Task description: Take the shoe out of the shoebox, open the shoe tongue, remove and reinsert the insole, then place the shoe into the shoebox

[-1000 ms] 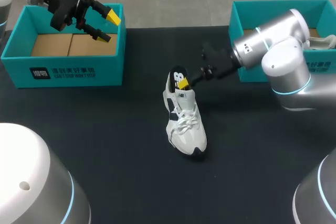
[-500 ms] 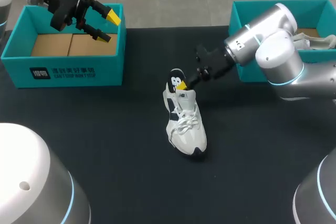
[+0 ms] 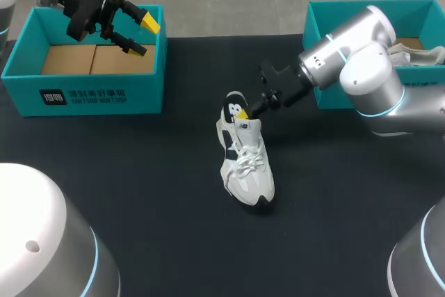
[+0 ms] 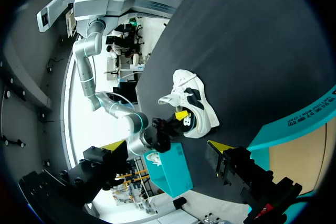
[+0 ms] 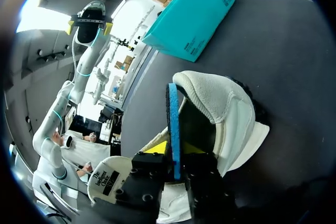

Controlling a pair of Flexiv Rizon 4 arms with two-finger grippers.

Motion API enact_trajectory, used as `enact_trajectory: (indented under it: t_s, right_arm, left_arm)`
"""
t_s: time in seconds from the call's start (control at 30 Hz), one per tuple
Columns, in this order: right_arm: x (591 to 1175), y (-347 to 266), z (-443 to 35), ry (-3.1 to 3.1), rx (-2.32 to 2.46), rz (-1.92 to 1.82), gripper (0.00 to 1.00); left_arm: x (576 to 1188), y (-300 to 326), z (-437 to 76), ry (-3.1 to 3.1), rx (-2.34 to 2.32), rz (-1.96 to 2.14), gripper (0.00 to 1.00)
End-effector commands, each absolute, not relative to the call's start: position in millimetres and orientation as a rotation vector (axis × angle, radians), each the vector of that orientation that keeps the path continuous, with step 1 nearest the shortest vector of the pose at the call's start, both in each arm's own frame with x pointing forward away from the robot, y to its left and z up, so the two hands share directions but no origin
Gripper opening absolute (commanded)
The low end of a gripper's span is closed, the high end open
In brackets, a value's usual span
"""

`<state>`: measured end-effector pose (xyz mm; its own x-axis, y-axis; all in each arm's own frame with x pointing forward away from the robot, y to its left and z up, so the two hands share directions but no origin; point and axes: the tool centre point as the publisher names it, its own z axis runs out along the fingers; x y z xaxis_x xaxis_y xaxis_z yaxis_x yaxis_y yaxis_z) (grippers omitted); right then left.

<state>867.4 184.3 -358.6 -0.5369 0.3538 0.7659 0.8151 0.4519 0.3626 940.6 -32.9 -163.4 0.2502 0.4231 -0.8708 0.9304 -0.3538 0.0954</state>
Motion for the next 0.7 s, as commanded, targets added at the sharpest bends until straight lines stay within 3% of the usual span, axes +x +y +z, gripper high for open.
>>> enact_trajectory:
  t_s: [0.03, 0.1, 0.23, 0.6, 0.67, 0.7]
  right_arm:
    - [865.0, 186.1, -355.9, -2.112, -0.979, -1.014, 0.68]
    - [866.8, 186.9, -352.7, -2.119, -0.976, -1.019, 0.75]
    - [870.9, 187.4, -347.2, -2.137, -0.964, -1.024, 0.72]
    - [882.6, 187.1, -338.9, -2.172, -0.962, -1.056, 0.45]
    - [886.3, 187.4, -339.3, -2.179, -0.971, -1.063, 0.35]
    - [887.4, 188.0, -339.2, -2.182, -0.973, -1.065, 0.24]
  left_arm:
    - [941.1, -32.4, -163.2, 1.230, 1.900, -1.034, 1.00]
    - [941.1, -32.4, -163.2, 1.230, 1.900, -1.034, 1.00]
    - [941.1, -32.4, -163.2, 1.230, 1.900, -1.034, 1.00]
    - [941.1, -32.4, -163.2, 1.230, 1.900, -1.034, 1.00]
    - [941.1, -32.4, -163.2, 1.230, 1.900, -1.034, 1.00]
    - [941.1, -32.4, -163.2, 1.230, 1.900, -1.034, 1.00]
